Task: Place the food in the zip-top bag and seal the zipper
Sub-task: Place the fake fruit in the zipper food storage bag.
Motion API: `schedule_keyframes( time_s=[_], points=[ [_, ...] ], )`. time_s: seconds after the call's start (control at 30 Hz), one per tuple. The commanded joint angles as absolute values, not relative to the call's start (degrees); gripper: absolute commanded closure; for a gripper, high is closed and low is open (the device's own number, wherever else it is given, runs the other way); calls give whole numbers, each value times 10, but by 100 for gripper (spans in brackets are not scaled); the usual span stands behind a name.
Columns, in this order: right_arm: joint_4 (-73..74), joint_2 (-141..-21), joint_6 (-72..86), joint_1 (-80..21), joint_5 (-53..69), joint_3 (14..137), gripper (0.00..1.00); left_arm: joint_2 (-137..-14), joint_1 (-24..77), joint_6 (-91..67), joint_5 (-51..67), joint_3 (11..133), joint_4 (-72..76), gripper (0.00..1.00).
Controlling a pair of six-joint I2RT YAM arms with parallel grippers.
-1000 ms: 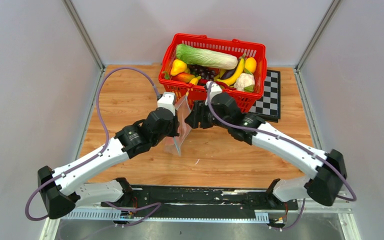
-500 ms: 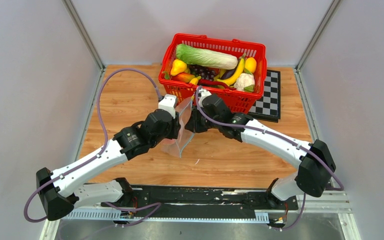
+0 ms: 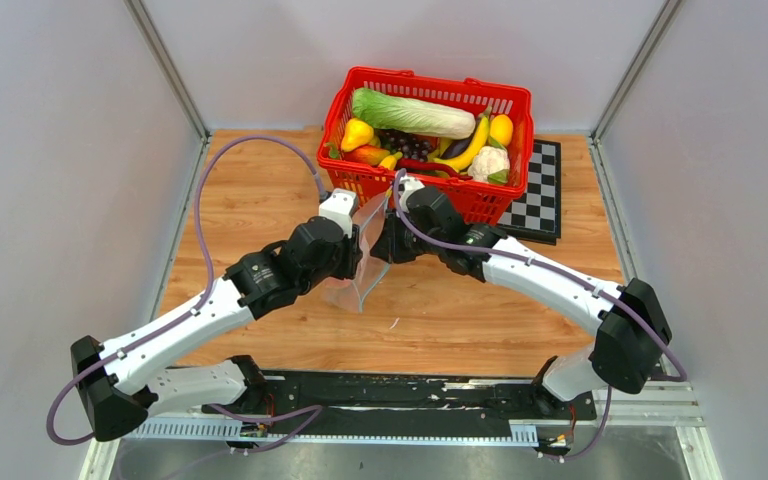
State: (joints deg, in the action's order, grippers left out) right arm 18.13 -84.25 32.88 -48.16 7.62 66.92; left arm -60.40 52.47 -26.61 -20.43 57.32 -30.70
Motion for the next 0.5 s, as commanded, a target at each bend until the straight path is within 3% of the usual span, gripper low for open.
schedule_keyframes(
  time_s=[0.0,0.17,0.33,0.47],
  points=[
    [159,-847,329,-478,82,692,100,-592,523,-261,-207,601,-303,70],
    [167,-846,325,-478,79,696,100,-593,523,-267,-227,601,-304,98],
    [168,-859,293,-476,127,724,98,-590,523,-275,-298,611,-340,100],
    [167,-874,286,-468,194,769,82,-576,523,-267,-385,633,-386,100]
  ],
)
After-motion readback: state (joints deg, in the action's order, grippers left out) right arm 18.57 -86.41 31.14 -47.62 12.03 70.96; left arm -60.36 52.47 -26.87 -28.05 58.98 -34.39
